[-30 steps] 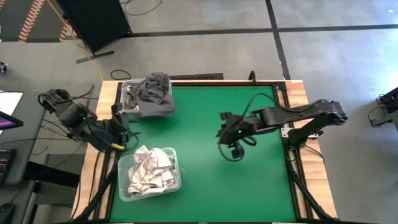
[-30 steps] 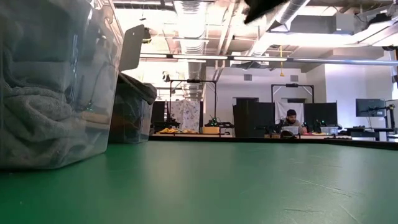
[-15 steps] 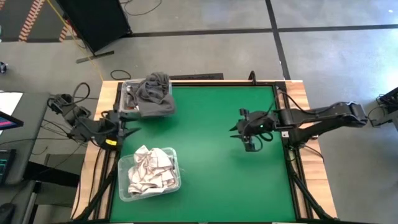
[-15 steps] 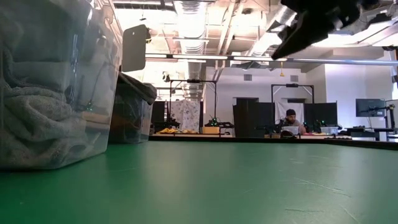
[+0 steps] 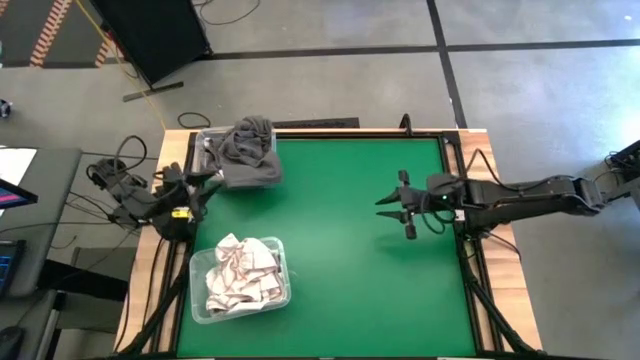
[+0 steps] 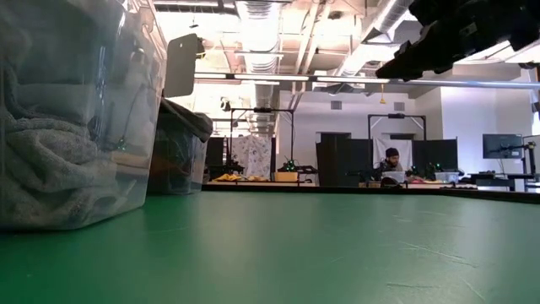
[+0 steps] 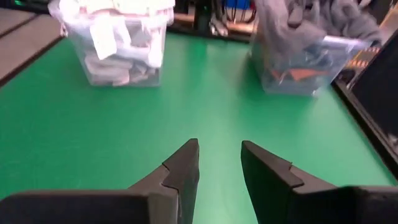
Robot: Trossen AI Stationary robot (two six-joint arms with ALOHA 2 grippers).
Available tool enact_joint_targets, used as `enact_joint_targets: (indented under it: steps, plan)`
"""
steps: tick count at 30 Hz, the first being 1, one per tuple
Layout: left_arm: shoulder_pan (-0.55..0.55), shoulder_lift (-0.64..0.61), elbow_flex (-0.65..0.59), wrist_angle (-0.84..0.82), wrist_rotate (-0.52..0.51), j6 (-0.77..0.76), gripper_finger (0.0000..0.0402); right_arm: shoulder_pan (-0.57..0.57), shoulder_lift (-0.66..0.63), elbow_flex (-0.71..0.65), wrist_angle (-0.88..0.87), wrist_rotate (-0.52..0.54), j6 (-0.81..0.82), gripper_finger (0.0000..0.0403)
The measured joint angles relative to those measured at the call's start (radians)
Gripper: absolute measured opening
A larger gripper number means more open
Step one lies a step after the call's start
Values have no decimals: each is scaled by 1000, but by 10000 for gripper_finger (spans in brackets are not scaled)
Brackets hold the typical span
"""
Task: Sort towels by color in basket
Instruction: Return to Home Position
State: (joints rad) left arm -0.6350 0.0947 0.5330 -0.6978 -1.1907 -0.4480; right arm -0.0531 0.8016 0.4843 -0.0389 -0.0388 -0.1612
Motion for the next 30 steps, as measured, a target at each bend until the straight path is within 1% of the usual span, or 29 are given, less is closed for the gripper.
enact_joint_targets:
  steps: [1, 5, 9, 17, 19, 21, 25, 30]
  plan:
    - [0, -1, -10, 2, -17, -8, 198, -8, -15, -16, 17, -15, -2, 150]
    - [0, 3, -39, 33, -26, -44, 198, -49, -75, -62, 80, -73, -12, 150]
    - [0, 4, -80, 84, -45, -57, 198, -93, -137, -112, 117, -104, -24, 150]
    - [0, 4, -186, 242, -46, -6, 198, -202, -234, -209, 178, -173, -23, 150]
    - [2, 3, -217, 277, -70, 0, 198, -231, -257, -238, 208, -194, -19, 150]
    - [9, 3, -251, 307, -95, -6, 198, -261, -279, -264, 234, -217, -15, 150]
    - [41, 3, -309, 330, -99, -10, 198, -323, -320, -314, 291, -273, 9, 150]
    - [70, 3, -364, 387, -93, -9, 198, -394, -363, -351, 297, -331, 31, 150]
